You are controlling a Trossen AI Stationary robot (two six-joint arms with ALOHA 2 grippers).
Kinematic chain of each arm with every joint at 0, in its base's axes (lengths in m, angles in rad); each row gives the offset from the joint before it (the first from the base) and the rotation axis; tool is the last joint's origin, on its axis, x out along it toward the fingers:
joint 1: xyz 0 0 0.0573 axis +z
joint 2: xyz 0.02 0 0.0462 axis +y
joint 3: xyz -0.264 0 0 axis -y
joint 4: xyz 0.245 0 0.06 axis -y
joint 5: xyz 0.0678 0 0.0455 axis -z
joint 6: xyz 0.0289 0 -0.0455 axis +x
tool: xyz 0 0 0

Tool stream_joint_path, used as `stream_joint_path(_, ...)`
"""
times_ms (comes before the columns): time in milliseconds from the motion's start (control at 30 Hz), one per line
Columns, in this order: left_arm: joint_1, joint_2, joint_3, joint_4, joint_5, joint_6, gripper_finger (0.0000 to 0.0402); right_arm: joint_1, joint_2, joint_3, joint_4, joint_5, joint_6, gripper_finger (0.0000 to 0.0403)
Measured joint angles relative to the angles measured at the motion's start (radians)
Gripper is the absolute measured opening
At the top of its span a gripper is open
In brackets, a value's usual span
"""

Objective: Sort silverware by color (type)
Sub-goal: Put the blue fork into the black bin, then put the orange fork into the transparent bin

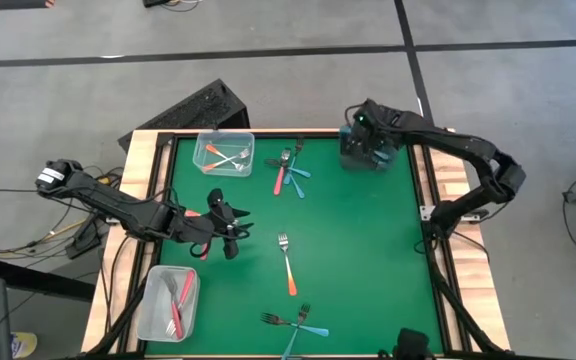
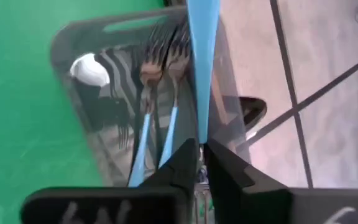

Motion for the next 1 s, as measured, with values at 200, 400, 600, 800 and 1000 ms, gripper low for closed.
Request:
stream_joint_path(200,0.0,0.0,0.0,-0.002,-0.032,0.004,0.0139,-0.03,0.006,-0.001,0.001,-0.056,-0.006,0.011)
stream_joint_path(400,0.0,0.0,0.0,-0.003,-0.046,0.004,0.0139,-0.008,0.008,-0.002,-0.007,-0.126,0.34,0.0133)
stream_joint_path(600,0.0,0.0,-0.002,-0.022,-0.056,-0.036,0.0139,0.116,0.009,-0.002,0.111,-0.455,0.596,0.0128)
stream_joint_path(800,0.0,0.0,-0.002,-0.022,-0.078,-0.07,0.0139,0.301,0.043,-0.002,0.291,-0.413,0.64,0.0124)
stream_joint_path(1000,-0.028,0.0,-0.002,-0.061,-0.048,-0.133,0.0139,0.487,0.129,-0.003,0.261,-0.412,0.77,0.0122)
